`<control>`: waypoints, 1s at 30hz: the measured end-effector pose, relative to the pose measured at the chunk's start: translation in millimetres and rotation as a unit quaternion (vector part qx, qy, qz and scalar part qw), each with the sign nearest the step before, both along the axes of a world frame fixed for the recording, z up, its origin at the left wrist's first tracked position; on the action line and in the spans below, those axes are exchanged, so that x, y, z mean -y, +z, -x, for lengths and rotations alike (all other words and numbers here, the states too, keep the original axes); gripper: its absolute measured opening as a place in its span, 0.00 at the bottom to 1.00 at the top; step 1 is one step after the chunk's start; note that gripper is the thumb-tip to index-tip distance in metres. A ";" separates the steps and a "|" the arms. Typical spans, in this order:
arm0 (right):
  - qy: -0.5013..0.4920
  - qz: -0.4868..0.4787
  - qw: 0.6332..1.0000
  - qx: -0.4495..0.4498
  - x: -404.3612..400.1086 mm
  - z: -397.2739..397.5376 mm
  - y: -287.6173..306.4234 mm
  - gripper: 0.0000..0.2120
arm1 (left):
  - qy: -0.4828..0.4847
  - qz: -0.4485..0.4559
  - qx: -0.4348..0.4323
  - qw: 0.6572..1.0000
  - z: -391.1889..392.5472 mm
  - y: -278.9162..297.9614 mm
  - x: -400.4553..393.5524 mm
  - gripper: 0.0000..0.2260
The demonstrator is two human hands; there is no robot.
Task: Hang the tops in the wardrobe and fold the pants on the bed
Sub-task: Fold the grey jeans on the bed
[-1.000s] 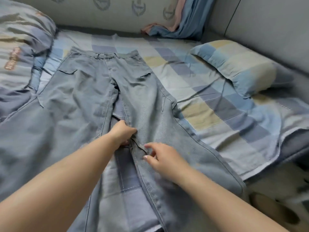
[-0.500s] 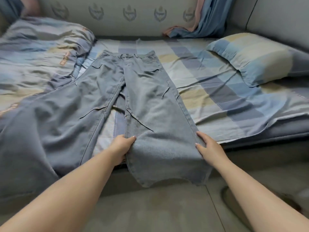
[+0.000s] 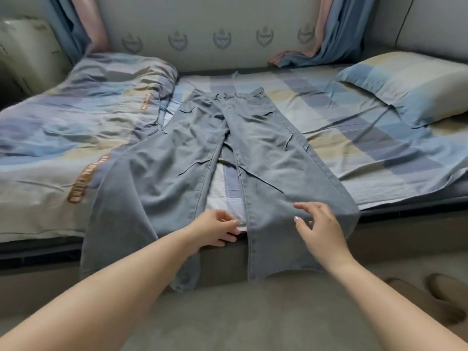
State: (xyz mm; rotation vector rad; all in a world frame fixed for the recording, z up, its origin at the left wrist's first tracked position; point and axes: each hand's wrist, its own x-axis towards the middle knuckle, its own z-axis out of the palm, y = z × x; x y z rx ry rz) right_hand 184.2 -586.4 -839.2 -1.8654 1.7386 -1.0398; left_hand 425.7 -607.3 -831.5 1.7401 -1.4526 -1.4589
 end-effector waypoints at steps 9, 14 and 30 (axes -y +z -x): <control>0.117 -0.225 0.967 -0.021 34.2 -197.0 13.8 0.25 | 0.141 0.310 0.260 0.904 -179.9 48.0 -12.0 0.02; 0.102 -0.209 0.971 -0.056 38.3 -226.3 3.0 0.32 | 0.231 0.257 0.333 0.877 -244.4 43.6 -17.3 0.19; 0.058 -0.172 0.983 0.038 -8.5 -162.5 -15.6 0.11 | 0.150 0.215 0.173 0.949 -222.5 -1.1 -46.4 0.34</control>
